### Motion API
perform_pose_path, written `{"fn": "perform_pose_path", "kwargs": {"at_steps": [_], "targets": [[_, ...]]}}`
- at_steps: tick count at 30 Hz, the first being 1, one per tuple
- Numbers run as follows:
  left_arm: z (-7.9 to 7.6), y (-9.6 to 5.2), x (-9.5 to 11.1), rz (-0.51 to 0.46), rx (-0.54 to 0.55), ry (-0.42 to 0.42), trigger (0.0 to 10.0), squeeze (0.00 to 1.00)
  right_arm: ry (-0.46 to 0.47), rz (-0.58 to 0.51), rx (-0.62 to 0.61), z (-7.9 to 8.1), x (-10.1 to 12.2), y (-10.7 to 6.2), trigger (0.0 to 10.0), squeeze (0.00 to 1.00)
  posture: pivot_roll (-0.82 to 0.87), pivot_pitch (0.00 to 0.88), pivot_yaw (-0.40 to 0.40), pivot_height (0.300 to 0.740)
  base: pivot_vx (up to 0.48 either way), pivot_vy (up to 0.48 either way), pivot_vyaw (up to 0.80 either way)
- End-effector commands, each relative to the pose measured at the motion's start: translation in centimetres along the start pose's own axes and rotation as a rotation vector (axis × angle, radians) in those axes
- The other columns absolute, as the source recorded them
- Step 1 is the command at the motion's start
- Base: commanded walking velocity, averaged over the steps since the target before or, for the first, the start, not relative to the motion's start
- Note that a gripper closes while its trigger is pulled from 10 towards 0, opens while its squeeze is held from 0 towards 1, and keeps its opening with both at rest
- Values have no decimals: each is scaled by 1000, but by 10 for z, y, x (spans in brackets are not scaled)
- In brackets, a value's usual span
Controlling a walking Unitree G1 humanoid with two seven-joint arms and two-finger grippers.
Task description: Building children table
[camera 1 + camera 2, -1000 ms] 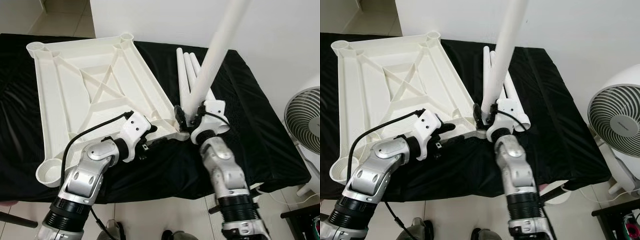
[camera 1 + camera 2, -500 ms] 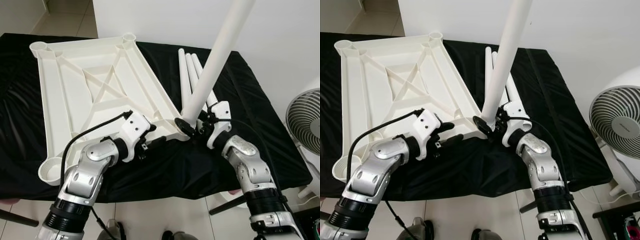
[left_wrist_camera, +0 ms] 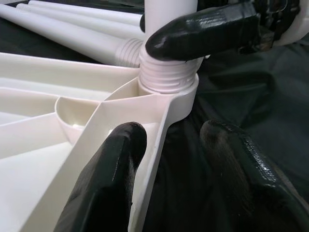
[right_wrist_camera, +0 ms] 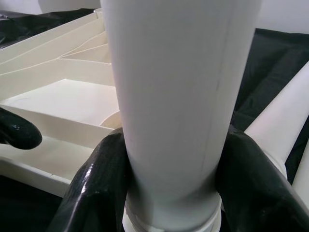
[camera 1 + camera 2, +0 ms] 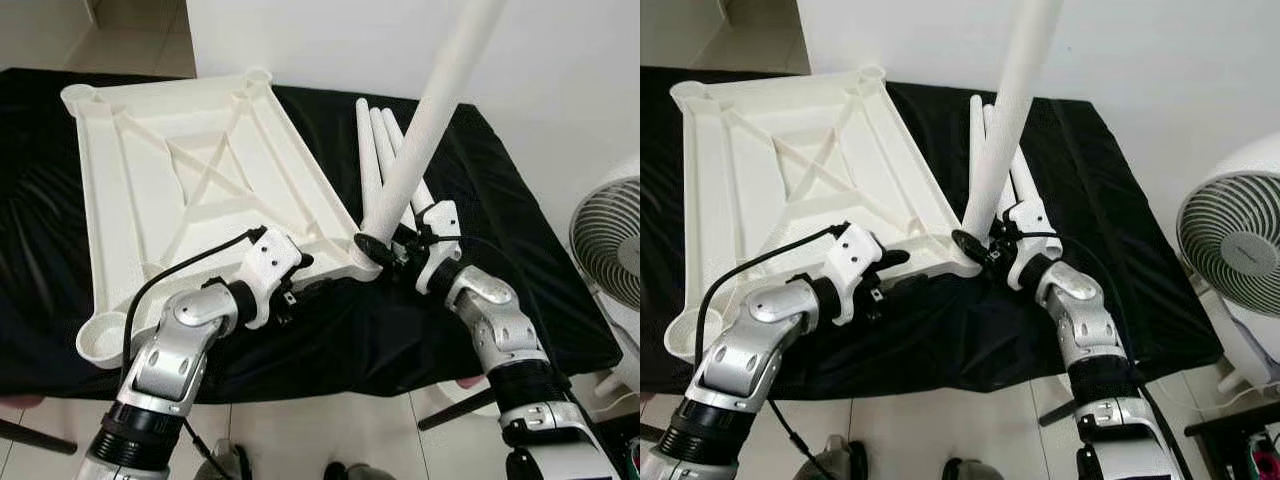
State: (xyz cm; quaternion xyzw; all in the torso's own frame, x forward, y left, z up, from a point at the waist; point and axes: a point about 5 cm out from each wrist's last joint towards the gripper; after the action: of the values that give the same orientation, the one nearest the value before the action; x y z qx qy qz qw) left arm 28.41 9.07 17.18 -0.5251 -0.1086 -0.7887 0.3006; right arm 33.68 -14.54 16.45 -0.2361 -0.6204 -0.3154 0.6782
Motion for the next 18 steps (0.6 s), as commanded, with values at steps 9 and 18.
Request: {"fn": "perform_pose_path", "kwargs": {"at_steps": [9, 18], "targets": [[4, -2, 1, 20, 117, -5, 10000, 0, 81, -39, -124, 7, -14, 6, 0, 0, 65, 121, -75, 740, 0, 0, 0], [2, 0, 1, 16, 111, -13, 10000, 0, 196, -121, -326, 33, -14, 22, 0, 0, 52, 121, -70, 740, 0, 0, 0]]}}
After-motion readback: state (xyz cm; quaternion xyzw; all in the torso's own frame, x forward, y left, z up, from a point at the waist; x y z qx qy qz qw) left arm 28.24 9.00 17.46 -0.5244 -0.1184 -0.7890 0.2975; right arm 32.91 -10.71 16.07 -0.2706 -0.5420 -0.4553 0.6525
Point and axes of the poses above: a point about 5 cm out from each wrist's last joint towards the gripper, its own y axis pointing out of the wrist towards the gripper, its own x axis along the axis of the wrist's last joint, z = x × y, and after that the axes turned 11 degrees about y, right-handed
